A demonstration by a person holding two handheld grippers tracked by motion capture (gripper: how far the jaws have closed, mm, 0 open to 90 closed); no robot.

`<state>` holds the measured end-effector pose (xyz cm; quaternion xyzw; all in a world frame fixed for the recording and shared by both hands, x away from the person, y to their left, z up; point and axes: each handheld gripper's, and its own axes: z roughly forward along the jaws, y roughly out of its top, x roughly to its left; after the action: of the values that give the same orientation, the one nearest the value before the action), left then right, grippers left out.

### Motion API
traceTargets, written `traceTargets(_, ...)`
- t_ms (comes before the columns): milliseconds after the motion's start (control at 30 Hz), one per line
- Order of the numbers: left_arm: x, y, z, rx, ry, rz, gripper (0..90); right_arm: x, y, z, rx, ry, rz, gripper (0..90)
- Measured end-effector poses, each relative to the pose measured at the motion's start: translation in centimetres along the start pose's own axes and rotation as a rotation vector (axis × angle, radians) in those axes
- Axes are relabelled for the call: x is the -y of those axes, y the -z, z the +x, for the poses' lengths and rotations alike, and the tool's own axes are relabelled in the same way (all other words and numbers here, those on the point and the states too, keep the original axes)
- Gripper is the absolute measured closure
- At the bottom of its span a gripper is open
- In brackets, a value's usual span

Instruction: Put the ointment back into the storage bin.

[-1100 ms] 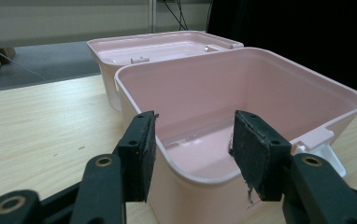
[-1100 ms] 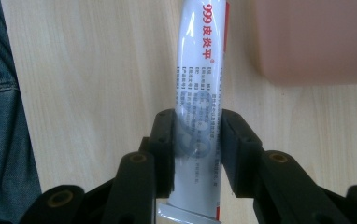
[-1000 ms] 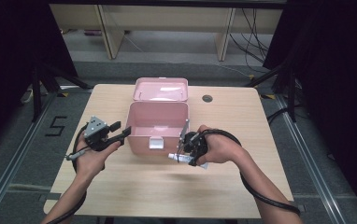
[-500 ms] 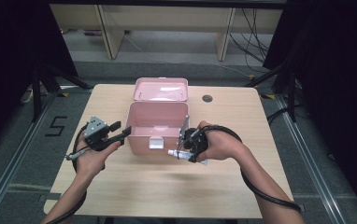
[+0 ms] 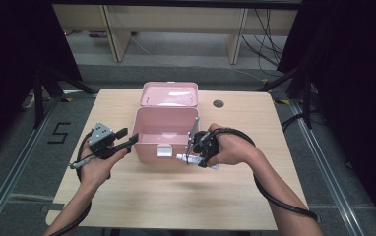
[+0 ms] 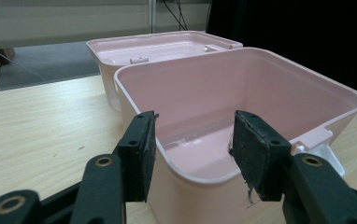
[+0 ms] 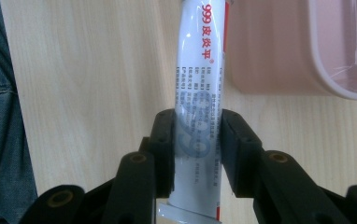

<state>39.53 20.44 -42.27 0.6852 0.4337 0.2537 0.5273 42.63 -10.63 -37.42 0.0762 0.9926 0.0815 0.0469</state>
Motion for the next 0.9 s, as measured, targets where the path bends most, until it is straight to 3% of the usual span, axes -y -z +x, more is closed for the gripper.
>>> traceTargets(167, 0.0, 0.0, 0.0, 0.000, 0.001, 0.000, 49.2, -0.2, 0.3, -0.3, 0.001, 0.030, -0.014, 69.0)
traceTargets(267, 0.0, 0.0, 0.0, 0.001, 0.001, 0.001, 49.2, -0.3, 0.5, -0.1, 0.000, -0.006, -0.001, 69.0)
traceTargets(367, 0.0, 0.0, 0.0, 0.001, 0.002, 0.001, 49.2, -0.4, 0.6, -0.3, 0.006, 0.024, -0.010, 69.0)
traceTargets(400, 0.1, 0.0, 0.0, 0.000, 0.001, 0.002, 49.2, -0.5, 0.8, -0.3, 0.002, 0.007, 0.003, 69.0)
traceTargets(433, 0.1, 0.0, 0.0, 0.000, 0.001, 0.002, 49.2, -0.5, 0.7, -0.5, 0.004, 0.034, -0.013, 68.9)
traceTargets(500, 0.1, 0.0, 0.0, 0.000, 0.002, 0.002, 49.2, -0.5, 0.8, -0.4, 0.004, 0.005, -0.007, 69.0)
traceTargets(767, 0.0, 0.0, 0.1, -0.001, 0.000, 0.002, 49.2, -0.8, 1.4, -0.8, 0.010, 0.031, -0.015, 69.0)
traceTargets(900, 0.0, 0.0, 0.1, -0.002, 0.000, 0.002, 49.2, -0.8, 1.6, -0.8, 0.008, 0.004, -0.015, 69.0)
